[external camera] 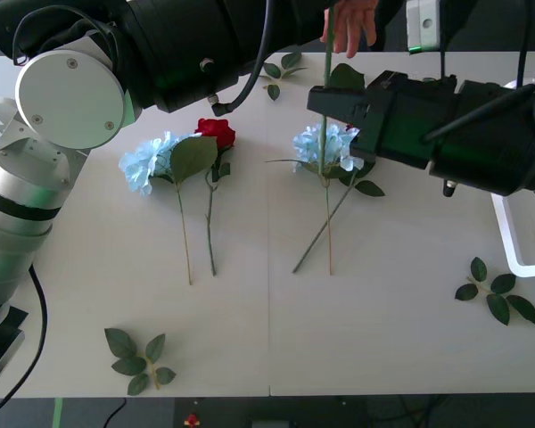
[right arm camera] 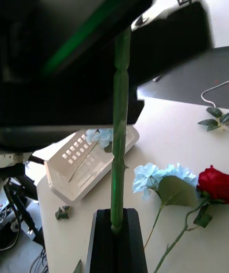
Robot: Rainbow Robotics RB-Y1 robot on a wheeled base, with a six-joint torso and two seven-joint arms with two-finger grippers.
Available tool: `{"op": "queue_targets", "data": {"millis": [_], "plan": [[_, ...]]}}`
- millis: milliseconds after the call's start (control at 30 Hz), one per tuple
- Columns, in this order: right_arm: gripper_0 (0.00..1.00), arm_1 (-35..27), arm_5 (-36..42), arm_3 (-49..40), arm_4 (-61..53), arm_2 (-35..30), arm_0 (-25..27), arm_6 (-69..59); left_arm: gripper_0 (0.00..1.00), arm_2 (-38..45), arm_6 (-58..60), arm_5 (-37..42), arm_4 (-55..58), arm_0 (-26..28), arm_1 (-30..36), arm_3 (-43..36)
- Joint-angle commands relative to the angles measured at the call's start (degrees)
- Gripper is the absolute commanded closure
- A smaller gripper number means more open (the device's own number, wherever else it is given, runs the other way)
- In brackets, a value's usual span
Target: Place the red flowers into the right box and the blue flowers into the left box. If a person shows an open palm, hand one flower to the person first, then continue sorting.
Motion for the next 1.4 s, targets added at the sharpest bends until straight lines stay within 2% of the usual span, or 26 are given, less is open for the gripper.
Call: {"op": "queue_targets", "data": {"millis": [33,233,533,800,1100,1267,1400], "plan": [[1.00,-3.25,-0.72,-2.05,-0.91,-4.87,2.05,2.53,0.00,-0.65,-3.54,-0.69,0.63,-2.91,-1.03,-0.77],[1.00,-5.10,-4.85,-2.49,-0.47,-9.61,4.86,2.97,0.00,-0.65,-3.54,-0.69,0.63,-2.91,-1.03,-0.77],[1.00,-7.03,-15.49,2.08,13.50,-12.69,6.53,4.29,0.00,-0.65,-3.54,-0.69,0.63,-2.91,-1.03,-0.77],[1.00,-6.07,-16.45,10.87,25.98,-12.34,2.23,5.79,0.00,-0.65,-3.54,-0.69,0.63,-2.91,-1.03,-0.77],[1.00,-1.76,-16.45,21.33,38.99,-9.97,-6.30,7.54,0.00,-0.65,-3.54,-0.69,0.63,-2.91,-1.03,-0.77],[1.00,-0.18,-16.54,24.06,41.37,-8.91,-8.85,7.54,0.00,-0.65,-3.54,-0.69,0.63,-2.91,-1.03,-0.77],[1.00,-0.09,-16.54,24.06,41.37,-8.65,-8.85,7.37,0.00,-0.65,-3.54,-0.69,0.63,-2.91,-1.03,-0.77]]}}
